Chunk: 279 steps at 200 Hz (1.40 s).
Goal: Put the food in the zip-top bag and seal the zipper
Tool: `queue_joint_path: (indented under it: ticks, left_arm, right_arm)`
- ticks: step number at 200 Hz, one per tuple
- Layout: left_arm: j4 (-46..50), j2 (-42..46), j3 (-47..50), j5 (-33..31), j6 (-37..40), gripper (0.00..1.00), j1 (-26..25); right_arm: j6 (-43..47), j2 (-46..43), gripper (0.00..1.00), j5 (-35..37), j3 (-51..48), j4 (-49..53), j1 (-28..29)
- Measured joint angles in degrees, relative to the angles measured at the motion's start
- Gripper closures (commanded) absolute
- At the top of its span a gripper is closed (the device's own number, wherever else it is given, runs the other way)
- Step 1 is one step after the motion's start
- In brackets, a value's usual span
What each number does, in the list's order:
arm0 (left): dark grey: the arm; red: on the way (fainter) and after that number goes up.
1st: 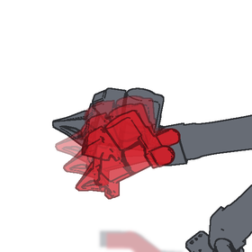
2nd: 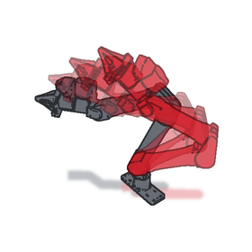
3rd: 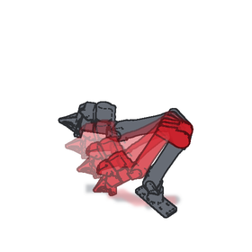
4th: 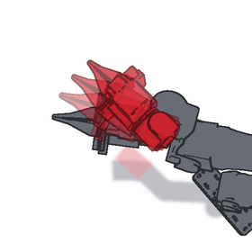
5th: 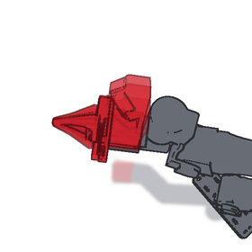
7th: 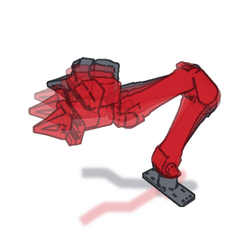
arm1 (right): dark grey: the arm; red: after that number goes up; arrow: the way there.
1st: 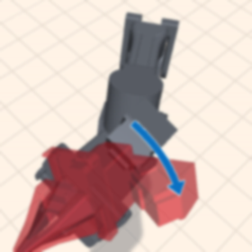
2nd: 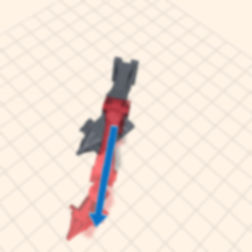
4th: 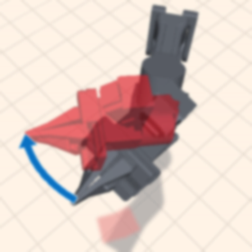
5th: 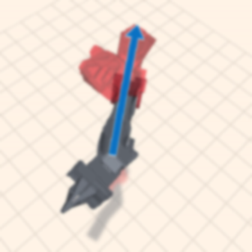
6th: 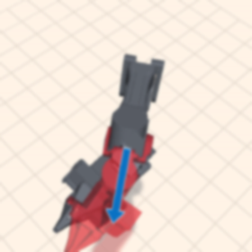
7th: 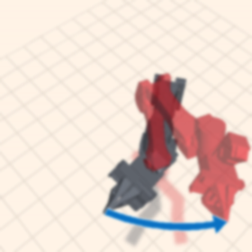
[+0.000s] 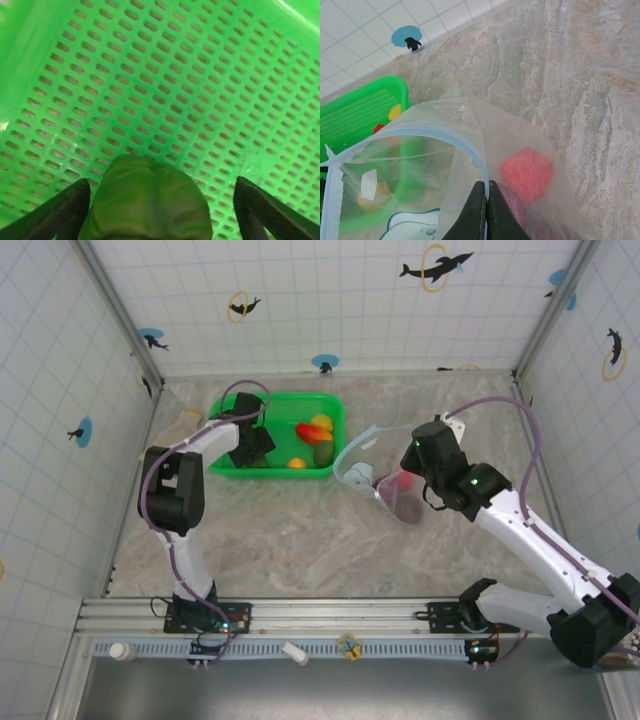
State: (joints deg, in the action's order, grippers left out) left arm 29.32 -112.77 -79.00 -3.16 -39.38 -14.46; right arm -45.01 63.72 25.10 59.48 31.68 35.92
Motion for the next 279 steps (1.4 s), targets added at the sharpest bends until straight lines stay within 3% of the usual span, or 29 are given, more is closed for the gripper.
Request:
queue_joint_path:
  ticks: [15, 65, 120, 173, 231, 279]
  left_arm:
    - [-0.2, -0.39, -1.29, 0.76, -0.02, 0.48, 0.07]
    - [-0.2, -0.92, -4.15, 2.78, 0.31, 0.59, 0.31]
    - [0.28, 0.85, -6.12, 3.15, 0.55, 0.56, 0.63]
    - [-2.36, 15.58, -6.23, 10.67, 1.64, 0.55, 0.04]
    - [-13.88, 27.63, -3.34, 25.66, -0.02, 0.58, -11.21]
    - [-23.89, 29.83, 4.92, 32.89, -4.26, 0.59, -22.38]
  right_arm:
    - [0.0, -0.15, 1.0, -0.11, -0.11, -0.13, -0.04]
    - [-0.39, -0.94, 1.0, -0.33, -0.22, -0.11, -0.66]
    - [-0.42, -2.21, 1.0, -0.44, -0.22, -0.13, -1.42]
    - [-0.59, -2.21, 1.0, -1.11, -0.35, -0.13, -1.44]
    - [-1.07, -2.21, 1.0, -1.77, -0.63, -0.24, -1.42]
    - [-2.01, -2.21, 1.0, -2.89, -0.63, -0.57, -1.38]
